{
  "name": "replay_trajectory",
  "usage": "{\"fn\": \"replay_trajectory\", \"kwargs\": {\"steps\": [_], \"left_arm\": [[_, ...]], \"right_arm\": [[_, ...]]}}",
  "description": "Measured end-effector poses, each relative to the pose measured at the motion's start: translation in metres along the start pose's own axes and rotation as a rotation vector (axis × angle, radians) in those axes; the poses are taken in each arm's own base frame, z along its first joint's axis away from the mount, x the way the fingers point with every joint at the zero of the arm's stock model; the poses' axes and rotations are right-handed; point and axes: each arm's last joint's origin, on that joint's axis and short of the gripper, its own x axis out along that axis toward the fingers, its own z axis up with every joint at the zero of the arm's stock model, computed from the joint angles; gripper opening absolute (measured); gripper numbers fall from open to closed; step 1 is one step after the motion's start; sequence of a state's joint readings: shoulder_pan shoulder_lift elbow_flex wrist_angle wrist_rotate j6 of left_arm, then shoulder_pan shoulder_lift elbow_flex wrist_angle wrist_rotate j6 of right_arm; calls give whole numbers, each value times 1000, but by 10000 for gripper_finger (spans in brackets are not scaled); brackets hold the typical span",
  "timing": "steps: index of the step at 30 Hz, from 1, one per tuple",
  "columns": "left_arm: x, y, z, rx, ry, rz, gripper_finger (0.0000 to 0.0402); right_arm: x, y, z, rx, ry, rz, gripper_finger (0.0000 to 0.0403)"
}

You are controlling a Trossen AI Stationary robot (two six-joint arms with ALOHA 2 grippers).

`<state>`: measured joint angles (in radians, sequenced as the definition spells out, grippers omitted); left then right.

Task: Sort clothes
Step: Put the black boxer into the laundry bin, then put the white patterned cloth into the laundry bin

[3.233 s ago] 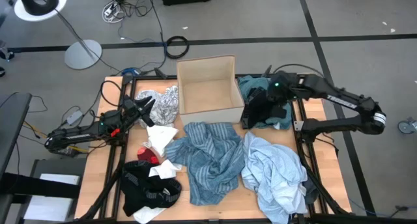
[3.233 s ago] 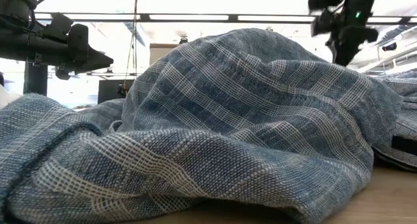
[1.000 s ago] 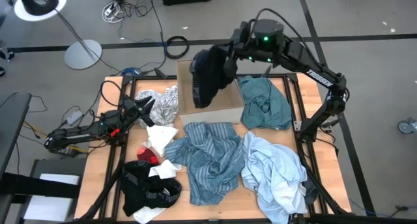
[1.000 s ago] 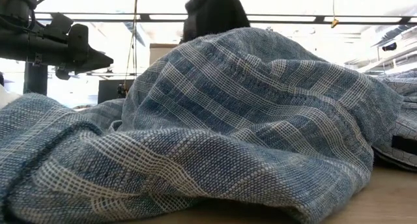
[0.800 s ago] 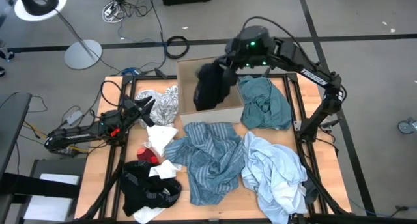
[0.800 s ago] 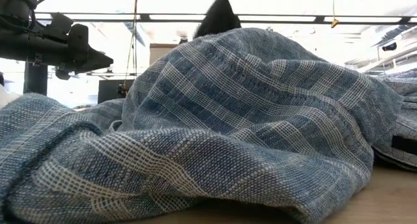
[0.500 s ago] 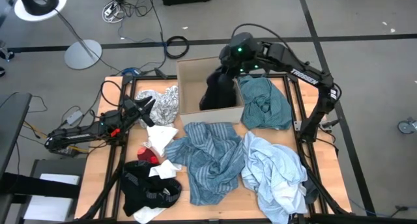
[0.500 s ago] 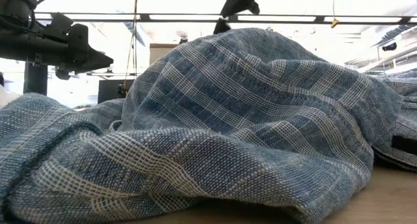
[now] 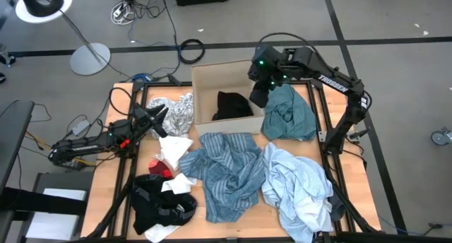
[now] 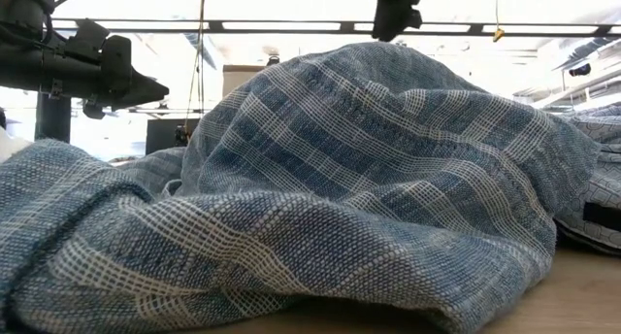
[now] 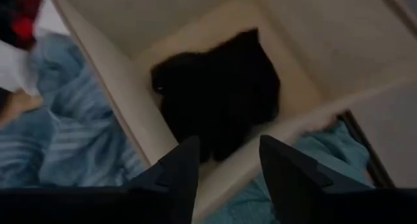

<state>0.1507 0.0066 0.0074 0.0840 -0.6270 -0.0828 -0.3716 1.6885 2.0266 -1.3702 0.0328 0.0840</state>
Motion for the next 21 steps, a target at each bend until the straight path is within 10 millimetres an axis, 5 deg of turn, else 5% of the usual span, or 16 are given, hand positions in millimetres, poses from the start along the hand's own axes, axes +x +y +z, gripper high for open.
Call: {"fn": "replay_trajectory", "kwargs": {"steps": [11, 21], "left_arm": [[0, 0, 0, 0, 0, 0, 117], [0, 0, 0, 0, 0, 0, 117]], "right_arm": [[-38, -5, -32, 48, -143, -84, 173], [-21, -9, -104, 149, -206, -72, 172]]}}
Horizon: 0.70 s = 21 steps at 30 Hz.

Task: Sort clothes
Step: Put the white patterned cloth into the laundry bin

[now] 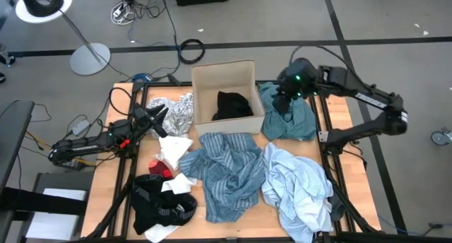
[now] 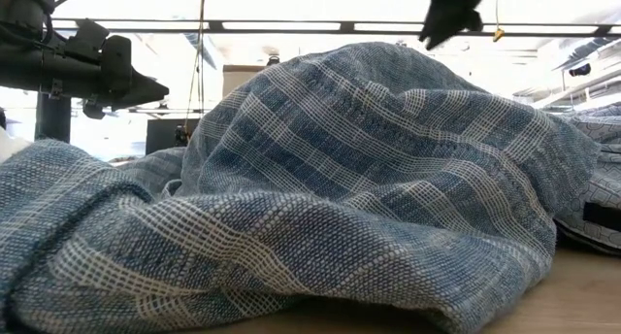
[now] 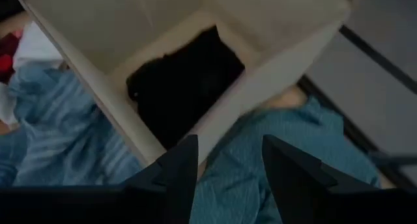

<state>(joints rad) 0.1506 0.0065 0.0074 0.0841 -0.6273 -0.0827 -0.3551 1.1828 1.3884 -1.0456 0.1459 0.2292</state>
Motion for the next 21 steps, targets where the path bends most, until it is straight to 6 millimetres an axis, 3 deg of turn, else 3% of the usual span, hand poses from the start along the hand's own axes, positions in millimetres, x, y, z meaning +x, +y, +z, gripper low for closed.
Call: {"fn": "replay_trajectory", "kwargs": {"steps": [11, 21], "left_arm": [[0, 0, 0, 0, 0, 0, 117], [0, -1, 3, -42, -28, -20, 117]], "right_arm": [[-4, -11, -78, 97, -37, 46, 171], [27, 3, -125, 112, -73, 174, 169]]}}
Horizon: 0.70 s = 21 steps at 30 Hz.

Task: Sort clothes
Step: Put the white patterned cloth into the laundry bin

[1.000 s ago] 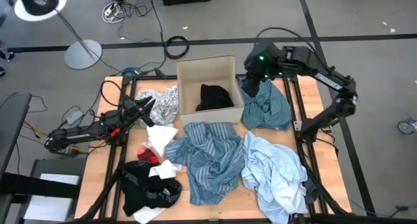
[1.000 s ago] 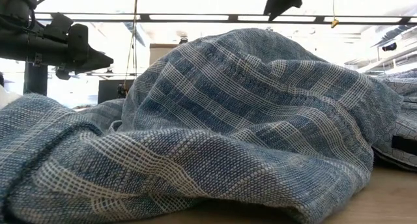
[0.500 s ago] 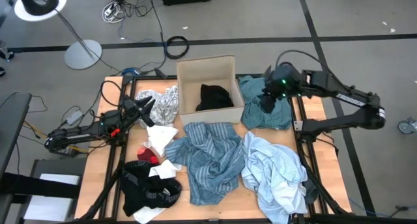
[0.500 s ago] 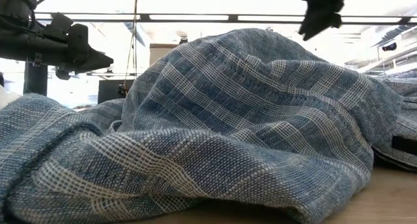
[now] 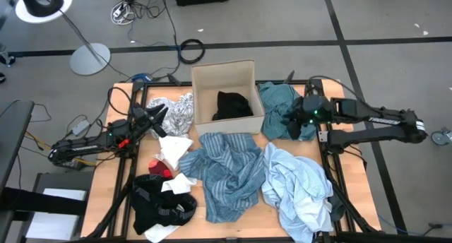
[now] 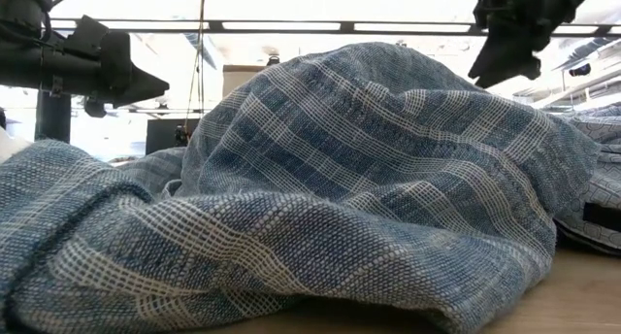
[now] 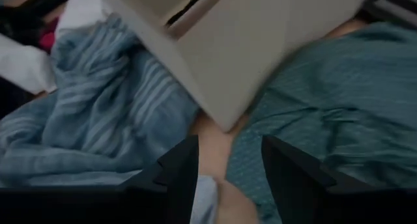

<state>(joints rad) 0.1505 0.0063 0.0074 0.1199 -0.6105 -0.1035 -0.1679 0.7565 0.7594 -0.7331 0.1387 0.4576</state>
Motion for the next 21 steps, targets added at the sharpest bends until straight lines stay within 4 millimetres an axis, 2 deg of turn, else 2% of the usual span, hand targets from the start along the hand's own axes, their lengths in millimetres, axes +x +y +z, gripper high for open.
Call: {"fn": "replay_trajectory", "kwargs": {"steps": [4, 10, 14, 21], "left_arm": [[0, 0, 0, -51, 2, -14, 117], [0, -4, 1, -139, 23, -143, 117], [-2, -6, 13, -133, 89, -184, 117], [2, -9, 34, -44, 307, -75, 117]], "right_arm": [[19, 5, -14, -7, -20, 54, 169], [43, 11, -29, -15, -116, 148, 167], [50, 11, -35, -20, -122, 162, 167], [52, 12, -35, -27, -121, 160, 166]]}}
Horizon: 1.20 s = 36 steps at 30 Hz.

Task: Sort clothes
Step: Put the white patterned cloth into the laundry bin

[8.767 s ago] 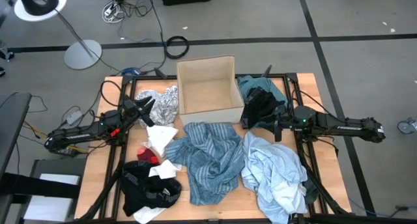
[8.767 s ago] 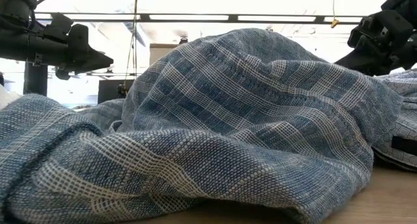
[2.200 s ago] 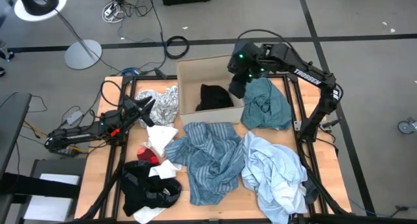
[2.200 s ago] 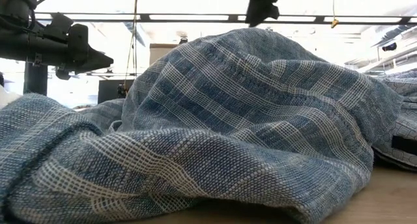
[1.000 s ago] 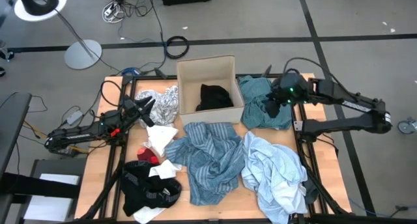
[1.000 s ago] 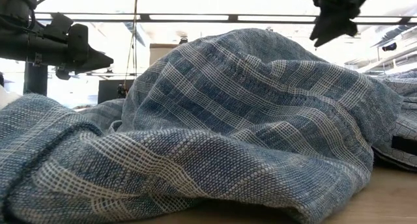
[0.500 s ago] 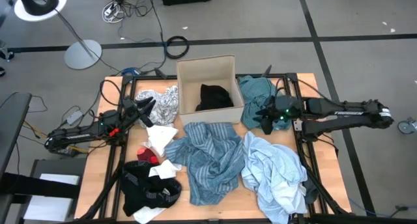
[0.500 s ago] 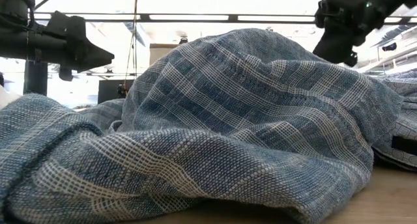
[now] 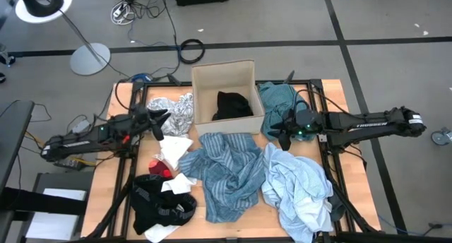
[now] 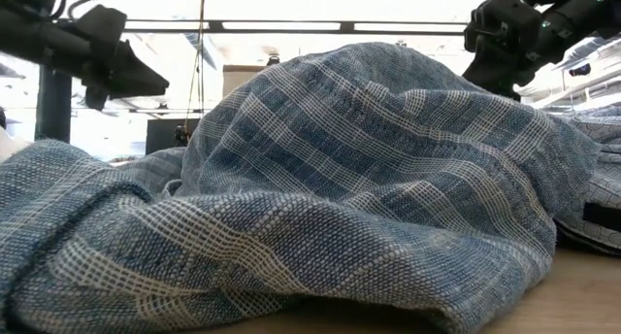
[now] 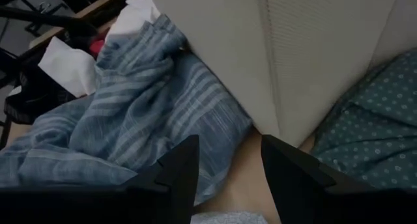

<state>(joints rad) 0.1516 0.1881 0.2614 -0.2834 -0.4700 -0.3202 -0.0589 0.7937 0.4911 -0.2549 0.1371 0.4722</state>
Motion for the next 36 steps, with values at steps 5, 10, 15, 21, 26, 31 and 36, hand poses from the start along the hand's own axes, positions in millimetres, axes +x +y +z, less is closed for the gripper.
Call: {"fn": "replay_trajectory", "kwargs": {"steps": [5, 10, 15, 21, 26, 31, 36], "left_arm": [[10, -9, 14, 38, 101, 69, 117], [26, -15, 27, 40, 175, 150, 126], [42, -12, 27, 66, 290, 259, 157], [59, -8, 10, 61, 444, 336, 183], [73, -6, -5, 63, 538, 418, 178], [87, -2, -21, 22, 647, 471, 173], [99, 5, -38, 0, 768, 515, 165]], "right_arm": [[0, 0, 1, -2, -6, 3, 166], [0, 0, 0, -2, -5, 3, 167], [0, 0, 0, -4, -5, 3, 165], [0, 0, 0, -13, -5, 3, 166], [0, 0, 0, -13, -4, 3, 164], [0, 0, 0, -15, -5, 3, 165], [0, 0, 1, -20, -5, 4, 163]]}}
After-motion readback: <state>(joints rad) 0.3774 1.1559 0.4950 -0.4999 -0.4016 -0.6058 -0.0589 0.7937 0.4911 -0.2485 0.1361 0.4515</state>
